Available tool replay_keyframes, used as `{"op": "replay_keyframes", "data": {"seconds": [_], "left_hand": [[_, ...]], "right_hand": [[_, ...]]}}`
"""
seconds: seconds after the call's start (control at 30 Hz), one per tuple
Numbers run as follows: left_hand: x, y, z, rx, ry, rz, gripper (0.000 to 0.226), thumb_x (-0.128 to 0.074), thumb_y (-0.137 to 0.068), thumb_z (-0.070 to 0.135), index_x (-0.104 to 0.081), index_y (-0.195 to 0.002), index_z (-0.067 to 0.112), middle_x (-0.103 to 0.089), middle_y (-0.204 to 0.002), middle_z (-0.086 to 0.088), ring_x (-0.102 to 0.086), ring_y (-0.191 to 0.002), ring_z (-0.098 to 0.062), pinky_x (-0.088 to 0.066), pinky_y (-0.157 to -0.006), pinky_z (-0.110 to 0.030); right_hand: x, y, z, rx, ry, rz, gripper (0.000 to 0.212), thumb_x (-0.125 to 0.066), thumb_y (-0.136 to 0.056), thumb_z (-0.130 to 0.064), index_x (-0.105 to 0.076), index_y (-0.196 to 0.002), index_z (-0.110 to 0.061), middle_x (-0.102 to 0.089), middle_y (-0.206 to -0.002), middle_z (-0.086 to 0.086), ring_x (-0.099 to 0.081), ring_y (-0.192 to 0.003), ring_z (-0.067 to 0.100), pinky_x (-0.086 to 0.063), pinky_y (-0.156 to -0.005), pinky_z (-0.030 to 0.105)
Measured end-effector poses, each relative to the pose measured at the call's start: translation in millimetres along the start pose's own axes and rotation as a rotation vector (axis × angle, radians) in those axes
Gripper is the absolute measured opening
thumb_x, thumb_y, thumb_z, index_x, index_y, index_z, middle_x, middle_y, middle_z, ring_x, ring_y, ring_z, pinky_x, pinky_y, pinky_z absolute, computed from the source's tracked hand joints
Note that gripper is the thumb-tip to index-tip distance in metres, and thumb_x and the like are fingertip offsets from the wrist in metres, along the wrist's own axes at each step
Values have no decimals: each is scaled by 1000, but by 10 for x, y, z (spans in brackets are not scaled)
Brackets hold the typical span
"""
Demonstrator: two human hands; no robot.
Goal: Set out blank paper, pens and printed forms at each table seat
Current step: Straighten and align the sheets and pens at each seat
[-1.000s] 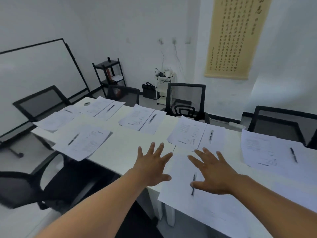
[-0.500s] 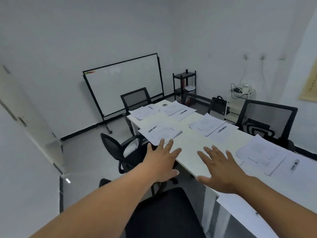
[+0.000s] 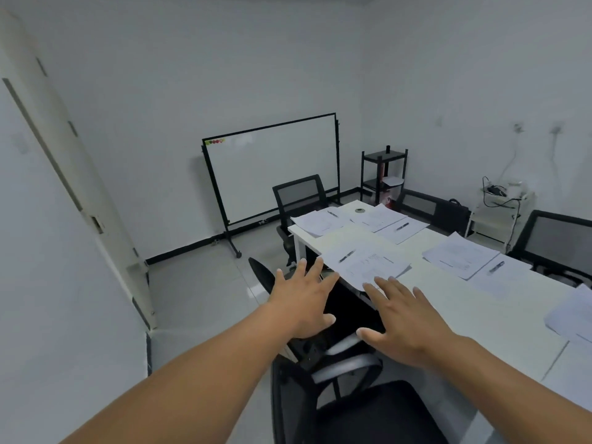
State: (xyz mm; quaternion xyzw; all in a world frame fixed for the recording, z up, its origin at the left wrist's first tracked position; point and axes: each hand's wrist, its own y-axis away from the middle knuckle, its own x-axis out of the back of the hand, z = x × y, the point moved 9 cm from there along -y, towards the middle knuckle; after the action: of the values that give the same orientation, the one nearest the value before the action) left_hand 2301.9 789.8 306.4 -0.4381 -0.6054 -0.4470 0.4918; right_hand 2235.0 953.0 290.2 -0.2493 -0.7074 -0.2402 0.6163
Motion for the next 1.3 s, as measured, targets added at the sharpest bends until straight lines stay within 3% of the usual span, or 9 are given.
{"op": "replay_keyframes", "data": {"seconds": [0.33, 0.63, 0.8, 1.03, 1.3], "left_hand": [[-155, 233, -1564, 29, -35, 8, 93, -61, -102, 62, -7, -173, 35, 2, -183, -7, -14, -167, -41, -37, -121, -69], [-601, -12, -2653, 61, -85, -108, 91, -60, -103, 59, -8, -173, 35, -4, -183, -10, -6, -168, -40, -22, -125, -75], [-774, -687, -3043, -20, -123, -120, 88, -59, -103, 58, -11, -173, 34, -9, -182, -9, -11, -168, -37, -25, -125, -73], [-822, -1562, -3397, -112, -127, -141, 79, -60, -101, 53, -23, -168, 33, -40, -161, -8, -48, -145, -35, -42, -113, -63], [-712, -2727, -3129, -311, -127, -130, 81, -60, -101, 53, -21, -169, 34, -31, -170, -8, -40, -153, -36, -35, -120, -70]], "right_hand": [[3, -874, -1471, -9, 13, 34, 93, -42, -99, -74, -10, -172, -26, -14, -180, 2, -12, -166, 24, -21, -132, 50], [-308, -1888, -2062, -40, -21, -16, 85, -48, -102, -66, -17, -170, -27, -17, -179, 7, -18, -164, 29, -26, -131, 52], [-629, -2597, -1980, -106, -49, -54, 83, -49, -104, -62, -14, -171, -27, -11, -180, 9, -12, -166, 32, -19, -132, 54], [-772, -3305, -1850, -166, -81, -109, 85, -49, -102, -64, -10, -171, -31, -7, -180, 7, -8, -166, 33, -16, -133, 56], [-616, -3569, -971, -402, -97, -112, 84, -45, -101, -68, -13, -170, -34, -4, -180, 6, -9, -165, 33, -18, -131, 58]]}}
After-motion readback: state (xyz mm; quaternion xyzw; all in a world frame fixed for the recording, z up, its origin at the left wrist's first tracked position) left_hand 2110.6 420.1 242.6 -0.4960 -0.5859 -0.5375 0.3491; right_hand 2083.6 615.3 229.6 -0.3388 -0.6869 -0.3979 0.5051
